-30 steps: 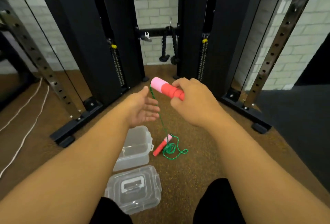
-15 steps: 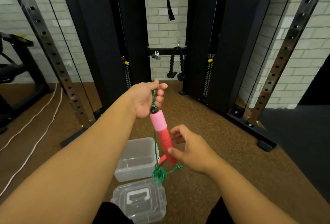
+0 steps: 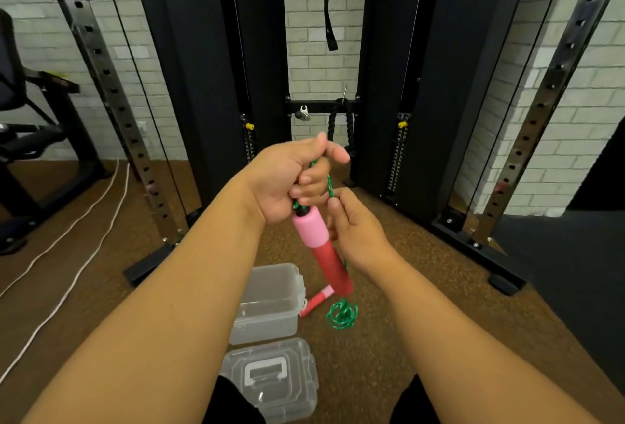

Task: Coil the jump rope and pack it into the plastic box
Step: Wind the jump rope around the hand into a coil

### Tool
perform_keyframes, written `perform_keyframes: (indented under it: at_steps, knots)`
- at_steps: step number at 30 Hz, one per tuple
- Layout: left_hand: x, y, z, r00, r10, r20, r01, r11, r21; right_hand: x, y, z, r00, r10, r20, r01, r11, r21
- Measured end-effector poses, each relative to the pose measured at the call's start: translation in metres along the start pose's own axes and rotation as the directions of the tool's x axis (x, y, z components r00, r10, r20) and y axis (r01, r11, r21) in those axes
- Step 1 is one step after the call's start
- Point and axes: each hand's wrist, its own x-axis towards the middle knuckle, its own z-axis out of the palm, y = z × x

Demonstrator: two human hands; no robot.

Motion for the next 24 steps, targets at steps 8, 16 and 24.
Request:
perform_keyframes:
  at_steps: [8, 16, 24]
  knots:
    - [-0.017, 0.006, -0.002, 0.995, 0.020, -0.096, -0.039, 0.978, -0.207, -0.011, -0.031, -0.011, 0.948, -0.309, 0.078, 0.282, 0.703, -0.653]
    - [-0.022, 0.002, 0.003, 0.991, 0.106, -0.085, -0.123, 0.966, -0.228, -0.020, -0.044, -0.018, 0.925, -0.322, 0.203, 0.370, 0.638, -0.675]
    - [-0.032, 0.001, 0.004, 0.984, 0.173, -0.031, -0.172, 0.912, -0.373, -0.028, -0.044, -0.026, 0.921, -0.274, 0.276, 0.387, 0.576, -0.720]
